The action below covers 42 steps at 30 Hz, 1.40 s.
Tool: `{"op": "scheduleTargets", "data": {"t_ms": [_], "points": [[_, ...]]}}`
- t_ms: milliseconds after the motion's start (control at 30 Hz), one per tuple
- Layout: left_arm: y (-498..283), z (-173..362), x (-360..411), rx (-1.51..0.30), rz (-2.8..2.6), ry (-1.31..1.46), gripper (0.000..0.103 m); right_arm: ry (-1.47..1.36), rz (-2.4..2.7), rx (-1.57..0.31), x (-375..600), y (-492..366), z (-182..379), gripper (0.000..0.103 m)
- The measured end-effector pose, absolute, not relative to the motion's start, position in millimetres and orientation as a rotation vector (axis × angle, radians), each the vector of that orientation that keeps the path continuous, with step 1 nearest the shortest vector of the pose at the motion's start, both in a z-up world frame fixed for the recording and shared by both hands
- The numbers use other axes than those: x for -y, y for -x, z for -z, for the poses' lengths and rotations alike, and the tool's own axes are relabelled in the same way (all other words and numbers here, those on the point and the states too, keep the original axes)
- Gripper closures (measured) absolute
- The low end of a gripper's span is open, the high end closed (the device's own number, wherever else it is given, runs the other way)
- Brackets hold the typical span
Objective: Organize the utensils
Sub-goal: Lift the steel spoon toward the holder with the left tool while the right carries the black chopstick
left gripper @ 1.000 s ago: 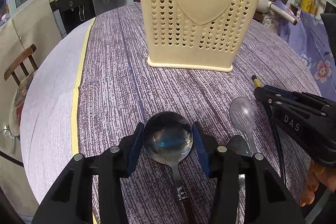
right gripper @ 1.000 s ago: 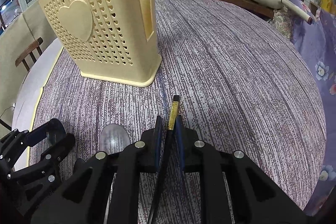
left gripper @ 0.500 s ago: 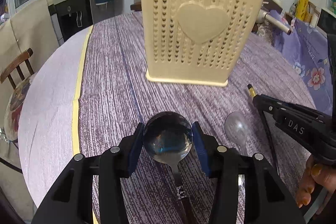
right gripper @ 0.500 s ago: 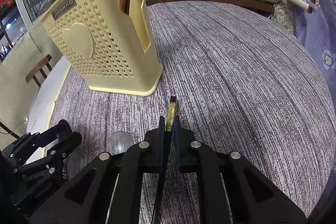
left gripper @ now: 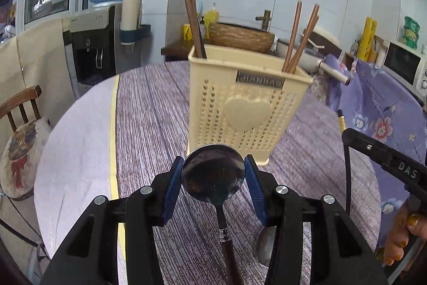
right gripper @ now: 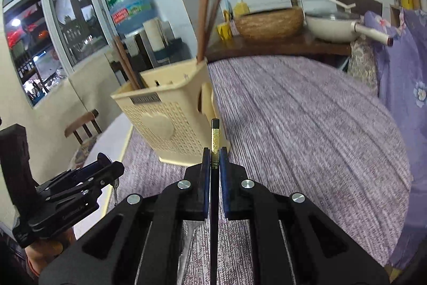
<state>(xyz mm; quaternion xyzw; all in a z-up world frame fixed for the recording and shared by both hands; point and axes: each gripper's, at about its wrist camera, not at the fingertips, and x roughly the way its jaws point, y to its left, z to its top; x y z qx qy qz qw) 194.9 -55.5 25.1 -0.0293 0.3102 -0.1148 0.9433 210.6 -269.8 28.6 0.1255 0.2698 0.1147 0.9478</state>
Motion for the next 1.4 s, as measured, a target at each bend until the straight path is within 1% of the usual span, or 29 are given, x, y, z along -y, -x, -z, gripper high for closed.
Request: {"op": "scheduleTargets", "data": {"t_ms": [267,733,1067,1233,1400], "points": [[-188.5,-44.1,50.6,-0.572,0.243,0.07,0.057,-0.253,-0.258,-0.45,280.9,-185.6,-62.8,0.095],[-184.6,-55.4,49.2,-0.549,0.258,0.059,0.057,-0.235,-0.287,-0.43,280.8,-181.2,-73.8,0.095],[-187.1,-74.2,45.7,-0.525,0.281,0.06,0.057,-0.205,-0.305,-0.393,278.1,-179.0,-93.9,0.095],[-193.0,-96.0,44.7,-0.506,0.315,0.065,0.057,-0.19,-0.331,-0.361,276.5,-182.9,-116.5,0.095],[-208.3,-136.9,41.3,-0.46,0.348,0.089,0.057,-0.186,-0.365,-0.325,273.7,-194.6,-152.7,0.095]]}}
